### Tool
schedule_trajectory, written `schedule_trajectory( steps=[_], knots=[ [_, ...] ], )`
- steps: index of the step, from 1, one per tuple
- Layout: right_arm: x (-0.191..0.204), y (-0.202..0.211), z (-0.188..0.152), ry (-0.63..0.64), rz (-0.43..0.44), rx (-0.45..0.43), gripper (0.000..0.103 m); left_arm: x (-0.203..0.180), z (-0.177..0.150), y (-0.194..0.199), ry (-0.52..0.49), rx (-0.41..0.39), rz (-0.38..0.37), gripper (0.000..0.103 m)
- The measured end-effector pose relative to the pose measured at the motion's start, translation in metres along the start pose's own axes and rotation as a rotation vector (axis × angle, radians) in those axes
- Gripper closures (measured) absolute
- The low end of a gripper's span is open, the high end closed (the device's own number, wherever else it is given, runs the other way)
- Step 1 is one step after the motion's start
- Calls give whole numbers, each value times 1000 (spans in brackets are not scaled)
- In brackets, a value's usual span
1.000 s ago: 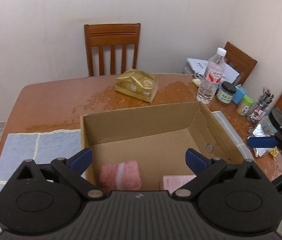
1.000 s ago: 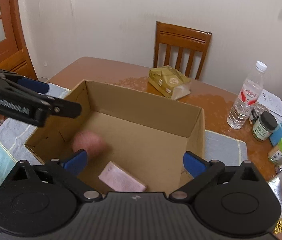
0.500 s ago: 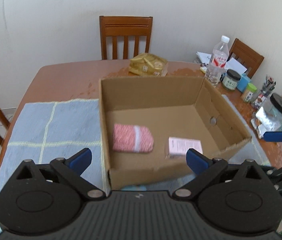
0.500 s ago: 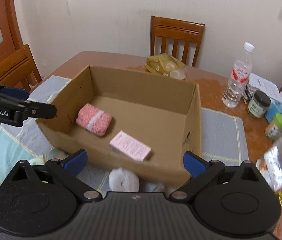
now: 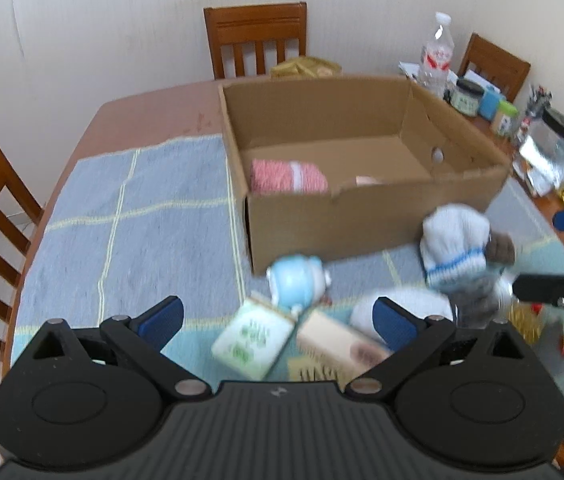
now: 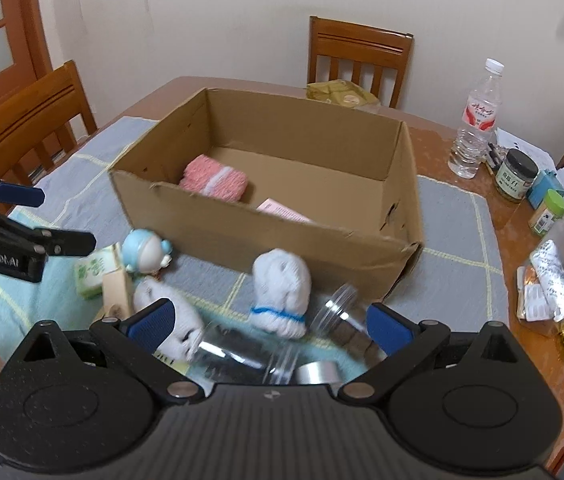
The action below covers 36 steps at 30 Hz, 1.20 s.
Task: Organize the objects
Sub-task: 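Withdraw both tools from the box back toward the pile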
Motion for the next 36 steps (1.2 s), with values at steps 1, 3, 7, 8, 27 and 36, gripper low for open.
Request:
schedule_trajectory(
  steps=[1, 3, 7, 8, 27, 36],
  knots=[
    [3, 0, -2, 3, 1, 4, 0, 1, -6, 1, -4, 3, -1, 3],
    [9, 0, -7, 12, 6, 4, 0, 4, -18, 4, -7, 11, -2, 3],
    [19, 0, -11, 14, 23, 10, 0, 10, -40, 11, 9, 27, -19, 3],
    [21, -1, -11, 14, 28, 12, 0, 10, -45, 12, 8, 29, -24, 3],
    [37, -7, -5, 38, 45, 19, 0, -15, -119, -11, -50, 107, -58, 3],
    [40, -6, -13, 65, 45, 49, 0, -17, -118, -23, -44, 33, 9, 1]
  ],
)
Point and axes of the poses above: each gripper's, at about its wrist camera, not at the fingertips, and y roughly against the way its jaws point, x to its left, z to its top, the point moved 6 cm from there along -y, roughly the way its jaws point
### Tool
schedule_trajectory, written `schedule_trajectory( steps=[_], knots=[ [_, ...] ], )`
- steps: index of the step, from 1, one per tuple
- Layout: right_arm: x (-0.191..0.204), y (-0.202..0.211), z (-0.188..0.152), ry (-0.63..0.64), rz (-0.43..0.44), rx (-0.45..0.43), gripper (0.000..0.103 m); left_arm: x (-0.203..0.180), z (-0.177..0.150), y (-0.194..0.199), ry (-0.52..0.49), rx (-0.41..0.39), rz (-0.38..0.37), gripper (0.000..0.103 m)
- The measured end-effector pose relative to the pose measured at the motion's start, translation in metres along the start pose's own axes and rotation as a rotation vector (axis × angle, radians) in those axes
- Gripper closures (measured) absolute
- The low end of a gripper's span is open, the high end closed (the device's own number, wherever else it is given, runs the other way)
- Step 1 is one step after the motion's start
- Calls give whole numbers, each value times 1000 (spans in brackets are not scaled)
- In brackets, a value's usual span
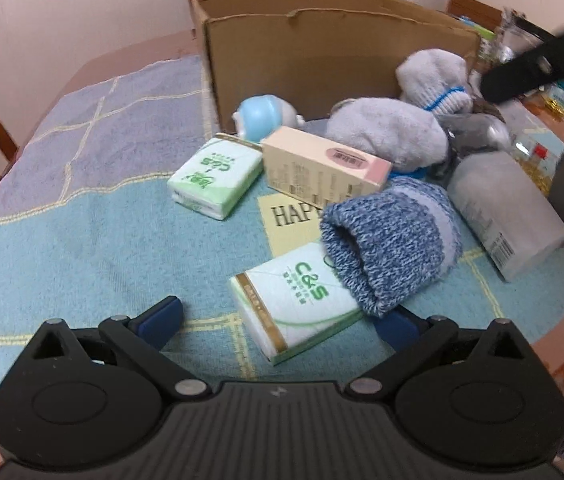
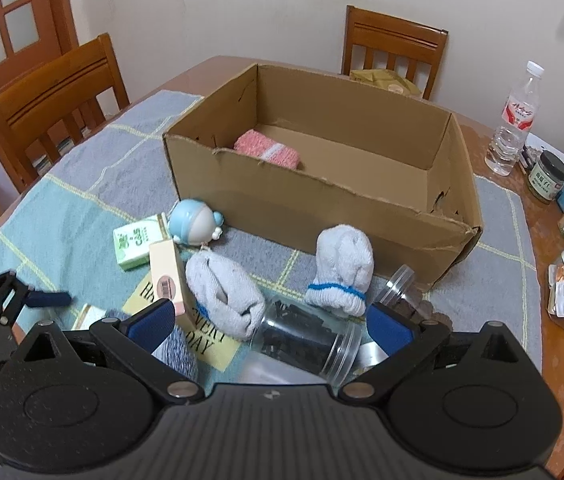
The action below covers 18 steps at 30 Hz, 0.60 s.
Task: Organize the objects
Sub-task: 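Withdraw both tools from the box back toward the pile, then grasp the blue-grey knit sock with the right tool while the left tool grasps a green C&S tissue pack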
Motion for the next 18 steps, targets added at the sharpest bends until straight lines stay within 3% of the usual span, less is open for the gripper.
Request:
schedule_trajectory(
  steps=[18],
  knots=[
    [54, -23, -12, 108, 88, 79, 0, 84, -4, -4, 151, 11, 107, 1]
  ],
)
Point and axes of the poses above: each gripper's, at about its wrist camera, not at the fingertips, and y roughly against the way its jaws point, x to its left, z to its top, the point moved 6 cm from there along -y, roughly the way its jaws point
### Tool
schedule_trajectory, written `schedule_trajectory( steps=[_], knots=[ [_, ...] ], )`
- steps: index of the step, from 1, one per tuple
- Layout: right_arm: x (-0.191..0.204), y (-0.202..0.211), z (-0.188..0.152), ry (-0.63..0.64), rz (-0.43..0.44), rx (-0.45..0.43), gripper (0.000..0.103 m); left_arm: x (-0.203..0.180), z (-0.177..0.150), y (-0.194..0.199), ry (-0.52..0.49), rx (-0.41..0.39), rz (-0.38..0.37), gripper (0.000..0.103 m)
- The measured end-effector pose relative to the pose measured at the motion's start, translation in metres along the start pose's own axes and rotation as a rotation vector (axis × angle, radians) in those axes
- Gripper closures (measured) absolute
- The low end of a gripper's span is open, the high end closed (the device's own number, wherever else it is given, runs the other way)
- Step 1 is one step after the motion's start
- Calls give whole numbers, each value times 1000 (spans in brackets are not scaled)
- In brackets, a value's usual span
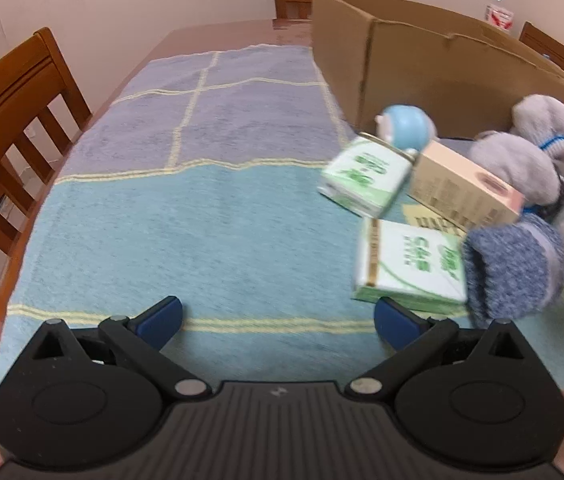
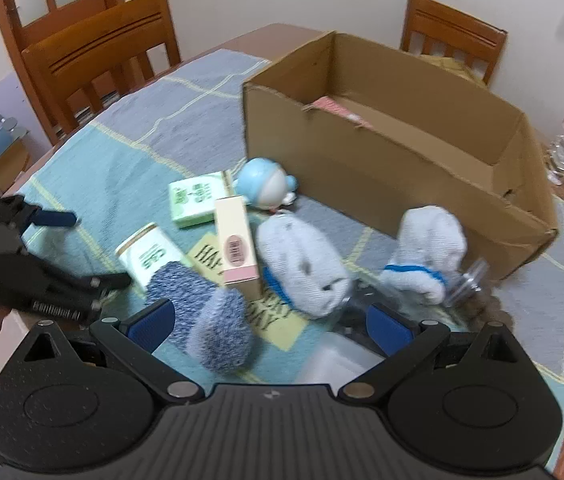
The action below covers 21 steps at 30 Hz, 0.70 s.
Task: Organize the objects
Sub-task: 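Grasp the blue-grey knit sock with the right tool while the left tool grasps a green C&S tissue pack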
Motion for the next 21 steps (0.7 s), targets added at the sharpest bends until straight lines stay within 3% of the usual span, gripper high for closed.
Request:
schedule_trajectory(
  steps=[4, 12, 21],
  knots=[
    [9, -4, -2, 1, -5, 8, 0, 5, 3, -1, -21, 12, -10, 1],
    [23, -19, -12, -58, 4, 55, 0, -12, 4, 10, -163, -1, -108, 1],
    [42, -47, -11, -101, 15, 62, 0, 8, 9, 16, -174, -14, -125, 1]
  ],
)
Point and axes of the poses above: each gripper's, at about its wrist camera, not at the fingertips, and y roughly against the way its jaws point, x to its left, z to its top, the point moved 6 cm from there along -y, roughly the way its jaws point
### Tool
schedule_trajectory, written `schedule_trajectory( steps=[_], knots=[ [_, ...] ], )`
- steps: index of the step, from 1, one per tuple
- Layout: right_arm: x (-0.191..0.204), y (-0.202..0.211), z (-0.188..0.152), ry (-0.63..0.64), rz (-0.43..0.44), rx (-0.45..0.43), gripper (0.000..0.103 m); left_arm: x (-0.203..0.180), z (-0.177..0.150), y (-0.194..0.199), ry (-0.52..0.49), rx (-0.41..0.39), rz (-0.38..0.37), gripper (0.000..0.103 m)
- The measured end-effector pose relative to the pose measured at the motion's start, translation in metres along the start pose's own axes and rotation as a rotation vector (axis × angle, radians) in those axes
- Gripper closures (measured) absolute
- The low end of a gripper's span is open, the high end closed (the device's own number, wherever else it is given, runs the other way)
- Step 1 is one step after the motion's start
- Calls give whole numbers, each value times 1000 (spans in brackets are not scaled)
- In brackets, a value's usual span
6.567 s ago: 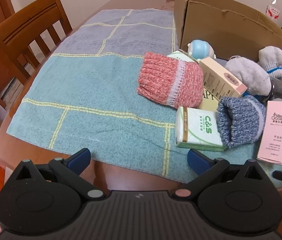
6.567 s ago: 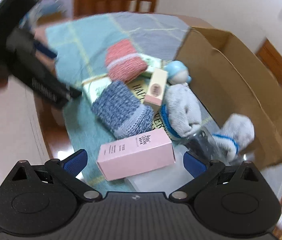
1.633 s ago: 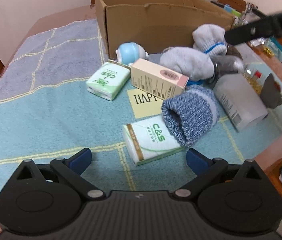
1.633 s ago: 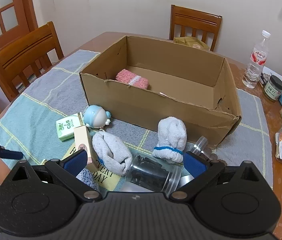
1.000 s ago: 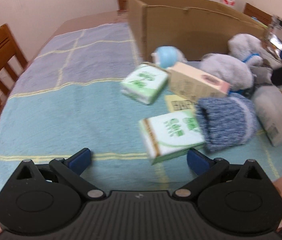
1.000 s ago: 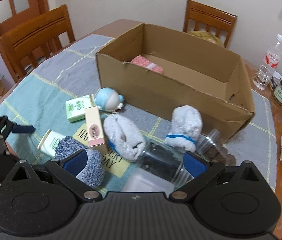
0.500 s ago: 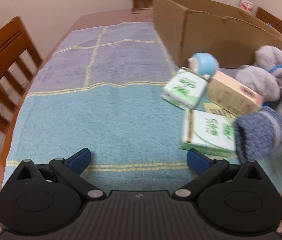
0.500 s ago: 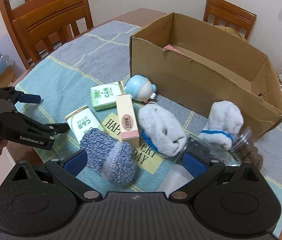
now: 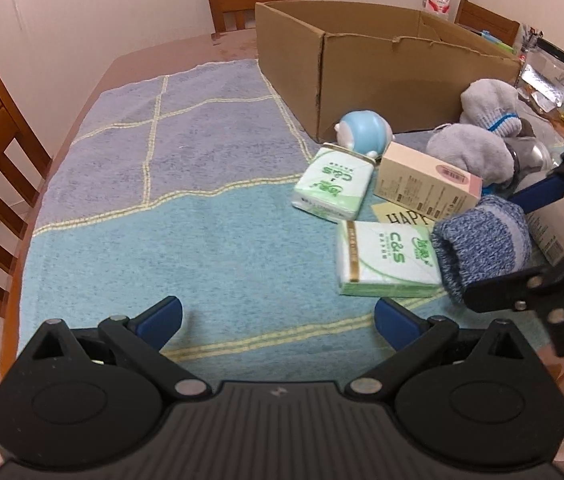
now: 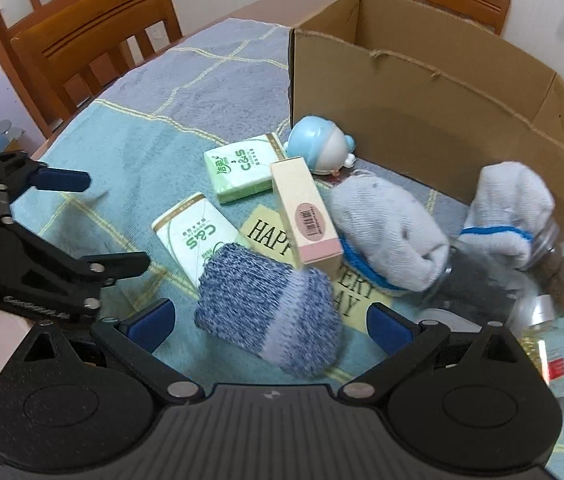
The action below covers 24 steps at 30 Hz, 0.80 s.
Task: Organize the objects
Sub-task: 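Grasp the blue-grey knit sock with the right tool while the left tool grasps a green C&S tissue pack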
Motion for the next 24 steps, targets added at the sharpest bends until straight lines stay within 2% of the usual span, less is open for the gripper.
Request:
schedule_trajectory(
  steps=[5, 9, 12, 17, 24],
  knots=[
    [2, -15, -1, -31, -3, 11, 1, 4, -3, 0, -3, 13, -15, 1],
    [2, -20, -4, -26, -50, 31, 15, 0, -2, 2, -15, 9, -37, 1],
    [-2, -18, -7, -33, -61, 36, 20, -7, 1, 2, -26, 1, -59, 1],
    [-10, -14, -10, -25, -116, 53, 20, -23, 5, -1, -59, -9, -96, 1],
    [-17, -11, -14, -19, -115, 60, 21, -40, 12, -15, -81, -13, -119, 1]
  ],
)
Point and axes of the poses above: each gripper's, at about its wrist camera, not at the fingertips, and y roughly against the way its jaws point, x to its left, z to its top, the point moved 6 cm from there along -y, roughly the way its jaws point
